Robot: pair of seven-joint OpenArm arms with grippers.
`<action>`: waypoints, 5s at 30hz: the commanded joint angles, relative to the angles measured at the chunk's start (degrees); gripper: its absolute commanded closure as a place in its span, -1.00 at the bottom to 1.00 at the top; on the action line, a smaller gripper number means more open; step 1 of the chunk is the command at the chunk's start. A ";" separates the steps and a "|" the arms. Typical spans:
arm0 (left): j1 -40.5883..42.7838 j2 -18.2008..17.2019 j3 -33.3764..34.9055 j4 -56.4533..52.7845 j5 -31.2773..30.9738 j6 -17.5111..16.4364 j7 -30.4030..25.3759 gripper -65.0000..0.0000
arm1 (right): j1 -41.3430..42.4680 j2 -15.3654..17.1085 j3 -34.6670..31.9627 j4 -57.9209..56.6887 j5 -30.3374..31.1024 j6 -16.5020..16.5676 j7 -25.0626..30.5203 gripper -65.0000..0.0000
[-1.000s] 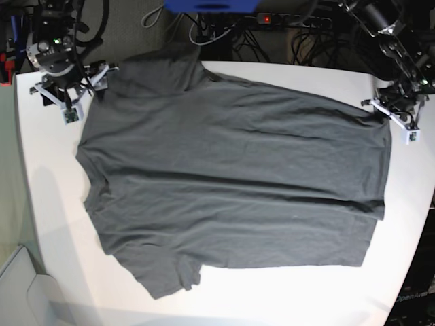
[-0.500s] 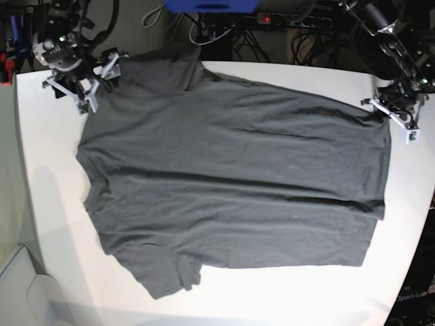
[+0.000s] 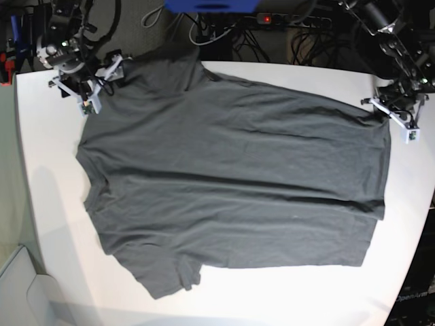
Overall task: Layout the t-shirt on the table in an organized manner, then fold the t-shirt properly
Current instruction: 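Grasp the collar-side corners with both grippers and pull them outward, then lift the collar-side edge with both grippers and draw it taut, then fold the held collar edge with both grippers toward the hem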
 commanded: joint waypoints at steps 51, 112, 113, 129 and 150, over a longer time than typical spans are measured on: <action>12.16 1.33 -0.07 25.16 0.44 0.04 2.04 0.66 | -2.00 -2.67 8.38 10.55 -0.38 5.50 5.22 1.00; 9.70 0.01 -0.42 24.81 0.26 0.04 7.06 0.99 | -1.83 -3.28 8.91 11.60 -0.38 5.50 5.22 1.00; 9.70 0.01 -0.42 24.81 0.44 0.04 7.06 0.99 | -2.09 -3.28 8.91 11.60 -0.38 5.50 5.22 1.00; 11.73 0.54 -0.07 24.46 0.18 0.04 7.06 0.99 | -7.19 -4.16 9.62 11.95 -0.38 5.50 12.34 1.00; -2.43 -0.17 3.36 13.74 0.88 0.74 7.58 0.99 | 4.94 -3.72 7.07 11.34 -0.65 5.50 12.86 1.00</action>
